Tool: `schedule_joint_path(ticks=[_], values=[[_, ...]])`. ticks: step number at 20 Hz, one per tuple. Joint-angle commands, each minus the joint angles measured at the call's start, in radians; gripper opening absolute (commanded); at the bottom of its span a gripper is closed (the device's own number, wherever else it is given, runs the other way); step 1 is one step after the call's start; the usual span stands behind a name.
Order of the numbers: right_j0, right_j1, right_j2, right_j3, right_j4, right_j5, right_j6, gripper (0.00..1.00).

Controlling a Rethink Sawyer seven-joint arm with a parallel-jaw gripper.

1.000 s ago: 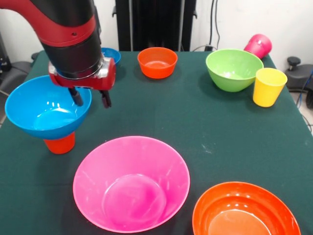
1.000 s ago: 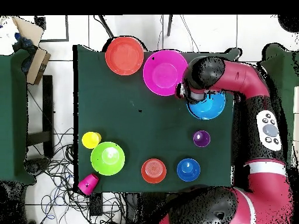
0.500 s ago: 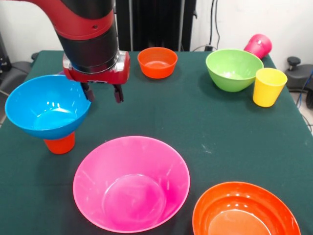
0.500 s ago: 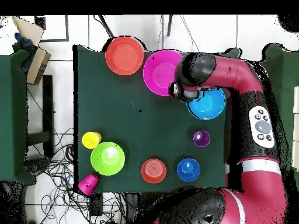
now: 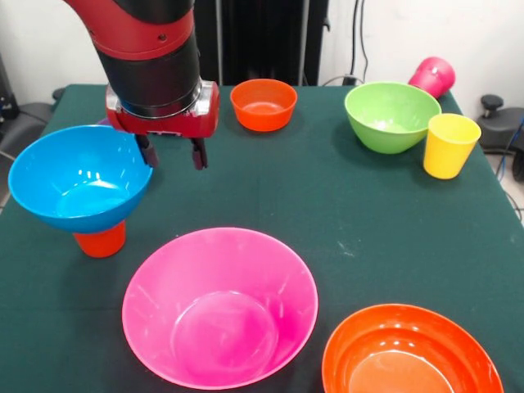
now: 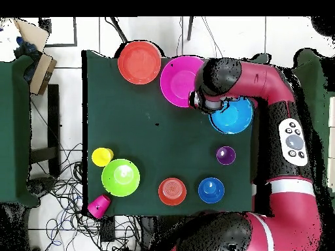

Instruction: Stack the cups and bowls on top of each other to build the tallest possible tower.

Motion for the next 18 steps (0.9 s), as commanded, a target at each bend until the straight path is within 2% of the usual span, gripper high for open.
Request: schedule_joint_path(ticks=[1, 7, 13, 18], values=[[0.032, -0.024, -0.011, 0.049, -0.086, 0.031, -0.162, 1.0], [0.042, -0.023, -0.015, 0.051, -0.092, 0.021, -0.149, 1.0], [0.043, -0.029, -0.023, 0.095, -0.085, -0.031, -0.106, 1.0], [0.054, -0.027, -0.034, 0.09, -0.106, -0.041, -0.108, 1.0]])
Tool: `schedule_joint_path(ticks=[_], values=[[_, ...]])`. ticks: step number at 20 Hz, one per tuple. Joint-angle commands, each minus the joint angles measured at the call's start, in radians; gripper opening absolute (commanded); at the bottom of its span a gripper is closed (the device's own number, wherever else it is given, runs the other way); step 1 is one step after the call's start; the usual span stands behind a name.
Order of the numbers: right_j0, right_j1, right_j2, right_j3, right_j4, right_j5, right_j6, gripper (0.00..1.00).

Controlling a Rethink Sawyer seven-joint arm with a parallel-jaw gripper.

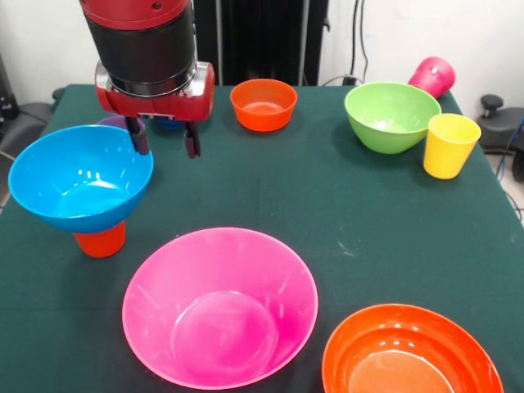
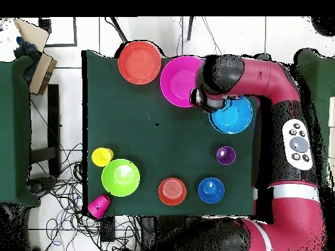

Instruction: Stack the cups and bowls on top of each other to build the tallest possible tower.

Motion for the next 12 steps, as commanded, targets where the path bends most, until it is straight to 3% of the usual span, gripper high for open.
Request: schedule_joint_path(ticks=[1, 12], values=[[0.049, 0.015, -0.026, 0.088, -0.11, -0.054, -0.106, 1.0], [0.062, 0.03, -0.046, 0.076, -0.115, -0.076, -0.099, 1.0]])
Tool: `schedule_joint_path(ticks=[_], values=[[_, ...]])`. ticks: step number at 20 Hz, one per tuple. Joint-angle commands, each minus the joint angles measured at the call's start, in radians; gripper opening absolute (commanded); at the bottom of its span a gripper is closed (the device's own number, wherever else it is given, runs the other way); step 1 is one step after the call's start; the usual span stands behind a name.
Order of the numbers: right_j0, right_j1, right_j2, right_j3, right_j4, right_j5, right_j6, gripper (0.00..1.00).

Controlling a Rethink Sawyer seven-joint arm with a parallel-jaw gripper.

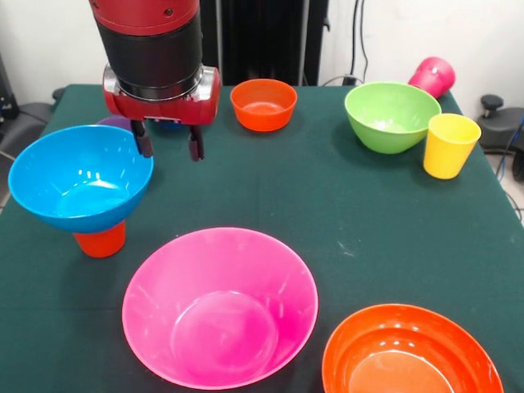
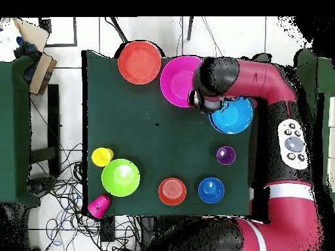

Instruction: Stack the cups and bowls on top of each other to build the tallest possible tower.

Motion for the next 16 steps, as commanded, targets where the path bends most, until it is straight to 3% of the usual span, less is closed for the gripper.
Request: schedule_joint_path(ticks=[1, 16], values=[[0.045, 0.032, -0.024, 0.056, -0.113, -0.041, -0.101, 1.0], [0.078, 0.082, -0.042, -0.024, -0.093, 0.006, -0.087, 1.0]])
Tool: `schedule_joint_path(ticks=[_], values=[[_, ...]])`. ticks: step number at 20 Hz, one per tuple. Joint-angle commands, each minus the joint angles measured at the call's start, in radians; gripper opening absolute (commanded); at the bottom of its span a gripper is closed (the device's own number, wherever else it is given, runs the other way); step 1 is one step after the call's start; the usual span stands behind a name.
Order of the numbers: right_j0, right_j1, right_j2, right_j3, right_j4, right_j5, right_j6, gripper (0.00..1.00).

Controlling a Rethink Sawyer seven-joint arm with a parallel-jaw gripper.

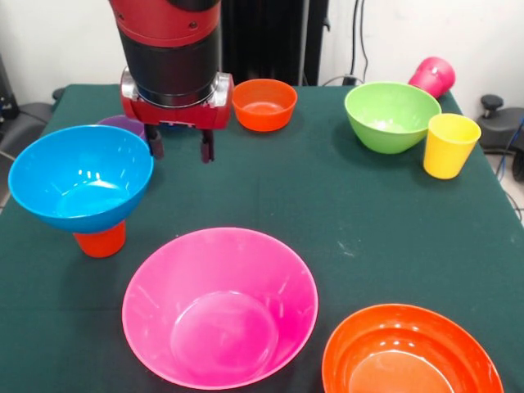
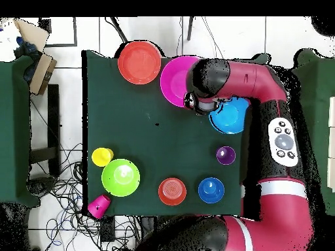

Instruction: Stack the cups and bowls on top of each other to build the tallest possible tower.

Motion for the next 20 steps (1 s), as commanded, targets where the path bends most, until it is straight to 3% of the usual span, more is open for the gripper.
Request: schedule_joint_path(ticks=[1, 15, 20], values=[[0.041, 0.072, -0.007, -0.027, -0.094, 0.009, -0.086, 1.0], [0.08, 0.08, -0.038, -0.017, -0.102, -0.036, -0.048, 1.0], [0.099, 0.096, -0.049, -0.048, -0.105, -0.006, -0.075, 1.0]])
